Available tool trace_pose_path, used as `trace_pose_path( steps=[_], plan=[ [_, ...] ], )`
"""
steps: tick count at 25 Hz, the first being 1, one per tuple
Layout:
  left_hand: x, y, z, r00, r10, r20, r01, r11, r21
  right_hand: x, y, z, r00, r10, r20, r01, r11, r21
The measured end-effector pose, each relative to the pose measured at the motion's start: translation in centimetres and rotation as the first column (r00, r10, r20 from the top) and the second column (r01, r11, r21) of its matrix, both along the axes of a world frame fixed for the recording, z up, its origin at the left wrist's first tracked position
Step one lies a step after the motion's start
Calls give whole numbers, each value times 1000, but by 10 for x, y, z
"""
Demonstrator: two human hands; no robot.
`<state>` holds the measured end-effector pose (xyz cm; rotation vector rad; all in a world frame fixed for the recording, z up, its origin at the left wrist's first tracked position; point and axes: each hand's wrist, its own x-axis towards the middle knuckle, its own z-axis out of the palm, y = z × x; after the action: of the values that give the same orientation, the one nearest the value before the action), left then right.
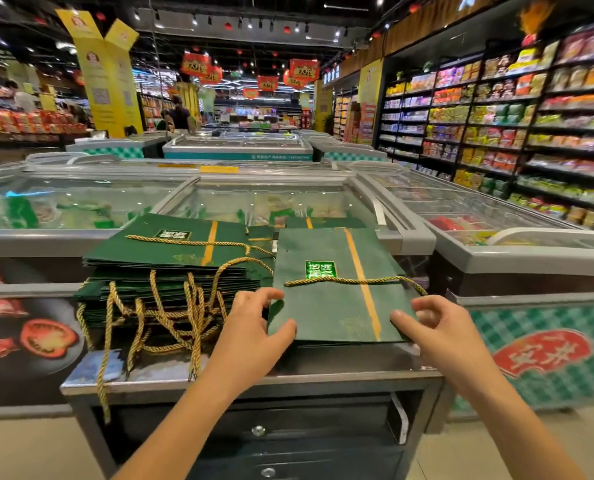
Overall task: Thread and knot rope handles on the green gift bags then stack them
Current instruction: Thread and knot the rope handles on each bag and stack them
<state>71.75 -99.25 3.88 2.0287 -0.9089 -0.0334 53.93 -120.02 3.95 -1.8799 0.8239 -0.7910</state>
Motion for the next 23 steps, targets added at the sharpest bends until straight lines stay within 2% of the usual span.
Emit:
trace_pose_path(
  steps=[3,7,10,14,15,20,23],
  plan=[
    [1,-4,-5,999,19,40,-19,1000,6,-3,-8,-8,963,-94,-251,14,953,-303],
    [8,-7,-12,996,59,65,-52,993,-104,-3,-15,-4,920,-85,-383,-77,918,-389],
    [8,-7,-17,996,68,59,-58,986,-158,-6,-27,-2,926,-50,-374,-92,931,-354],
    [5,-8,-20,996,71,62,-57,977,-204,-13,-51,-1,973,-176,-147,134,956,-262],
    [5,-8,-20,996,69,58,-55,976,-212,-12,-58,0,969,-208,-135,171,955,-244],
    [5,-9,-21,997,65,40,-55,976,-211,16,-75,-6,899,-253,-358,104,917,-385],
    [5,-9,-18,998,60,7,-58,980,-188,28,-71,-11,894,-312,-322,132,869,-477]
  ],
)
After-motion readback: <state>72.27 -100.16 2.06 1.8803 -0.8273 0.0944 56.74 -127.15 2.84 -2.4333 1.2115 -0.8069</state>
